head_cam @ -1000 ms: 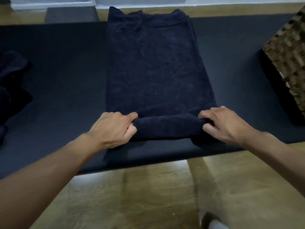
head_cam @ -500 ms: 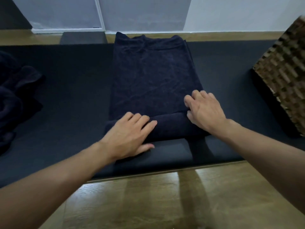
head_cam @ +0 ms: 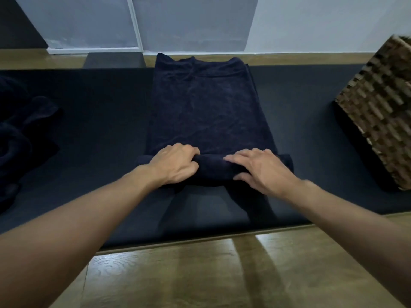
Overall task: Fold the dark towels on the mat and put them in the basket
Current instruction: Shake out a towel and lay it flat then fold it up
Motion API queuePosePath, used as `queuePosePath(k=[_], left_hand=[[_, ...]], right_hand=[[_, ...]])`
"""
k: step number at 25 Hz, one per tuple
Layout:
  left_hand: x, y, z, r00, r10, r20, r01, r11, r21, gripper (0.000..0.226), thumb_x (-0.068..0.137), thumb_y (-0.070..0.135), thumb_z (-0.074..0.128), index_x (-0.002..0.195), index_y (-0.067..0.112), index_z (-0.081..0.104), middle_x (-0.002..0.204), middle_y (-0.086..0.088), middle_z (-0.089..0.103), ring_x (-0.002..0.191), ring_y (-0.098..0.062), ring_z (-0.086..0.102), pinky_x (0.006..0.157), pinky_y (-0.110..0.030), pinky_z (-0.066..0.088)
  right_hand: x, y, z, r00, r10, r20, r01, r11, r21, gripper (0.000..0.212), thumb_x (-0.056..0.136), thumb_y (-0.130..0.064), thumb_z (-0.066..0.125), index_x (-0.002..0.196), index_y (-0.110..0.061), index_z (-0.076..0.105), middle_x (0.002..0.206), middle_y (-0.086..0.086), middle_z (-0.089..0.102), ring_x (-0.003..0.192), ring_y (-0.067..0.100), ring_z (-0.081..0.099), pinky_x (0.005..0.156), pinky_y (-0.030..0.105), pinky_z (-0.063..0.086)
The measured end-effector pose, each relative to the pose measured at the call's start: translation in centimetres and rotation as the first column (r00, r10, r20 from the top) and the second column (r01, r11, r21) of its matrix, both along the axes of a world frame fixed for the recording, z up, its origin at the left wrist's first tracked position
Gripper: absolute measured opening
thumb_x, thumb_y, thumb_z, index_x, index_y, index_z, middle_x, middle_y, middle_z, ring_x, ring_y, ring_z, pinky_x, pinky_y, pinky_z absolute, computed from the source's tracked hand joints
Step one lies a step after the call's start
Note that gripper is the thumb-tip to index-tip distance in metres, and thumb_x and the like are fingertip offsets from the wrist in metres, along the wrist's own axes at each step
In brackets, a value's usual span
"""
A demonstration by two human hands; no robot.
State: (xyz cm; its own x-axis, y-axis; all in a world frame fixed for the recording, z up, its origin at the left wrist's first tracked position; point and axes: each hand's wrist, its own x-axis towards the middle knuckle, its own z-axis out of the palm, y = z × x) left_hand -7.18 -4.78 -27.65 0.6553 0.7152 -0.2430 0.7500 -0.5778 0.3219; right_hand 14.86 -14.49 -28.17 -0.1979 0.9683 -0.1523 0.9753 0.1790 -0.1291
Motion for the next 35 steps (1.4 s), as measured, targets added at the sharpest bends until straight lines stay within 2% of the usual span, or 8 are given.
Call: queuePosePath(k=[5,9,12,15,20,24,30,35], left_hand=[[0.2,1.3,0.9,0.992,0.127,-0.004,-0.122,0.944,-0.306,0.024,0.082,0.013,0.044,0.071,0.032,0.054,0.078,0.007,0.055,0.084,-0.024,0.055,0.071,-0.035,0.038],[-1.2,-0.3,-0.9,0.970,-0.220,-0.106,0.244,0.867,0.435,0.055,0.079,0.037,0.040,0.130,0.019,0.051,0.112,-0.004,0.062,0.097,-0.026,0.059,0.096,-0.044,0.037],[-2.4,-1.7,-3.3,0.942,-0.220,-0.254,0.333,0.709,0.621,0.078,0.079,0.039,0.053,0.148,0.007,0.035,0.126,-0.016,0.055,0.103,-0.033,0.056,0.095,-0.051,0.041],[-0.9,-1.4,-3.4,0.936,-0.111,-0.333,0.296,0.758,0.581,0.072,0.086,0.026,0.044,0.152,0.008,0.023,0.125,-0.017,0.054,0.098,-0.034,0.055,0.084,-0.049,0.042],[0.4,1.2,-0.3,0.995,-0.057,-0.081,0.063,0.995,0.075,0.055,0.085,0.030,0.056,0.138,0.028,0.041,0.119,-0.003,0.062,0.109,-0.028,0.059,0.087,-0.041,0.044],[0.7,1.4,0.7,0.998,-0.003,-0.066,-0.009,0.985,-0.170,0.046,0.080,0.032,0.062,0.126,0.035,0.052,0.097,0.007,0.065,0.100,-0.022,0.061,0.084,-0.038,0.043],[-2.4,-1.9,-2.8,0.962,-0.081,-0.260,0.236,0.726,0.646,0.092,0.067,0.034,0.071,0.149,0.017,0.032,0.114,-0.009,0.055,0.091,-0.030,0.055,0.081,-0.045,0.043],[-0.7,2.5,0.1,0.988,-0.057,-0.141,0.071,0.993,0.099,0.056,0.071,0.032,0.073,0.120,0.022,0.046,0.103,0.002,0.059,0.092,-0.024,0.058,0.073,-0.036,0.044]], right_hand=[[1.2,3.7,2.3,0.912,-0.184,-0.366,0.038,0.927,-0.373,0.046,0.086,-0.029,0.073,0.130,-0.036,0.060,0.119,-0.010,0.068,0.109,0.009,0.061,0.099,0.025,0.044],[2.2,6.2,3.2,0.804,-0.363,-0.471,0.011,0.801,-0.599,0.034,0.087,-0.020,0.072,0.118,-0.034,0.069,0.104,-0.008,0.075,0.098,0.012,0.070,0.094,0.030,0.053],[2.5,7.3,3.3,0.768,-0.445,-0.461,0.042,0.753,-0.657,0.028,0.088,-0.022,0.071,0.114,-0.032,0.070,0.105,-0.004,0.075,0.098,0.016,0.071,0.096,0.039,0.054],[1.7,7.0,2.8,0.847,-0.305,-0.436,0.090,0.889,-0.449,0.032,0.092,-0.026,0.066,0.123,-0.031,0.065,0.115,-0.005,0.071,0.108,0.014,0.066,0.102,0.035,0.048],[-1.3,1.8,-0.6,0.975,0.109,0.196,-0.148,0.969,0.199,0.083,0.075,-0.059,0.067,0.145,-0.023,0.040,0.138,0.006,0.054,0.120,0.029,0.055,0.095,0.048,0.043],[-2.2,3.6,-0.2,0.965,0.077,0.250,-0.090,0.995,0.041,0.075,0.080,-0.051,0.070,0.141,-0.029,0.034,0.123,0.002,0.057,0.110,0.025,0.055,0.091,0.042,0.037],[-1.1,7.9,3.1,0.961,-0.138,-0.241,-0.004,0.860,-0.510,0.057,0.073,-0.028,0.084,0.123,-0.035,0.058,0.100,-0.012,0.068,0.099,0.015,0.062,0.088,0.029,0.047],[-1.7,7.2,2.6,0.999,-0.032,0.023,0.038,0.952,-0.304,0.087,0.067,-0.049,0.082,0.141,-0.035,0.038,0.120,-0.008,0.055,0.113,0.017,0.053,0.097,0.039,0.041]])
